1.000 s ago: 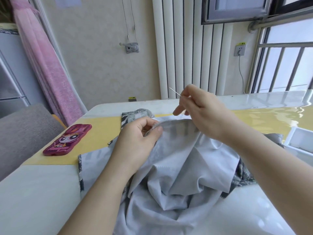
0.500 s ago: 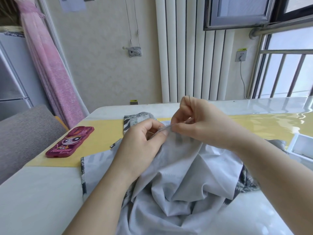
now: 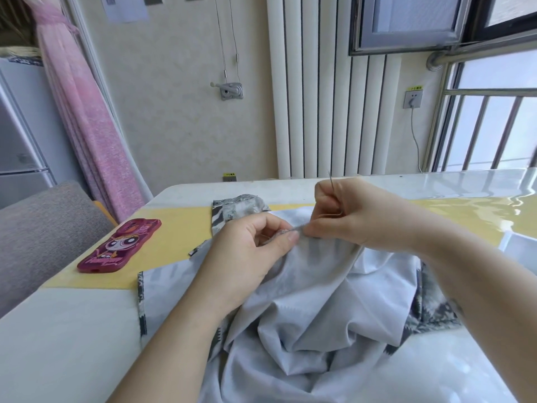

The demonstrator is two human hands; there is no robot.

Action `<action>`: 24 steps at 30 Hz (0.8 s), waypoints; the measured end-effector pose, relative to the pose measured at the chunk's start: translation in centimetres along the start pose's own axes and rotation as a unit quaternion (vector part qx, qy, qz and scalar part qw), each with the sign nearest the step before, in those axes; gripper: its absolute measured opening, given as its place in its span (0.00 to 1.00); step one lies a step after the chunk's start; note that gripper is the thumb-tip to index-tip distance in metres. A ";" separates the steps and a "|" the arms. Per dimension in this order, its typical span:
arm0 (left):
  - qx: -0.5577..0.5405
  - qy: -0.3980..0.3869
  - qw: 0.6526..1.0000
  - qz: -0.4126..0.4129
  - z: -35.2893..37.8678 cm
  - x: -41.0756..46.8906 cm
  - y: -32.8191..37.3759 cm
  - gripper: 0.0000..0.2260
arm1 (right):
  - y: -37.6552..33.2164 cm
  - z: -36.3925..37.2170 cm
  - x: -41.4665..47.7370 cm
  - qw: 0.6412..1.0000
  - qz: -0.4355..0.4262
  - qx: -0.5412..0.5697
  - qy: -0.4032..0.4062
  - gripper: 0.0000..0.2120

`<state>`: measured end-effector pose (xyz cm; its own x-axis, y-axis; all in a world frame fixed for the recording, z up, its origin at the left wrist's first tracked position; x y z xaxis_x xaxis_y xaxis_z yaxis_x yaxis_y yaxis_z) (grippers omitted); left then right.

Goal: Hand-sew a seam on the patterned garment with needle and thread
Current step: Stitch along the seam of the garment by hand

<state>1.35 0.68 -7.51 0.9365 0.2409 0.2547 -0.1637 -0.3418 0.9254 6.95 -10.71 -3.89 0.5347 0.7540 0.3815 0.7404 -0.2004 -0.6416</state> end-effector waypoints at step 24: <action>-0.019 -0.039 0.999 -0.010 -0.1 0.2 -0.4 0.09 | 1.5 1.1 -1.1 0.987 0.101 -0.071 -0.100 0.15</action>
<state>1.55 0.92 -7.83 0.9607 0.1764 0.2146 -0.1543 -0.3033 0.9403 7.01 -11.16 -6.00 0.5962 0.7956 0.1075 0.6843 -0.4335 -0.5863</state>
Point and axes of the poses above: each hand's wrist, its own x-axis towards the middle knuckle, its own z-axis out of the palm, y = z × x, the point moved 9 cm from there along x, towards the middle knuckle, and after that the axes turned 8 degrees about -z, right-handed, at the moved point
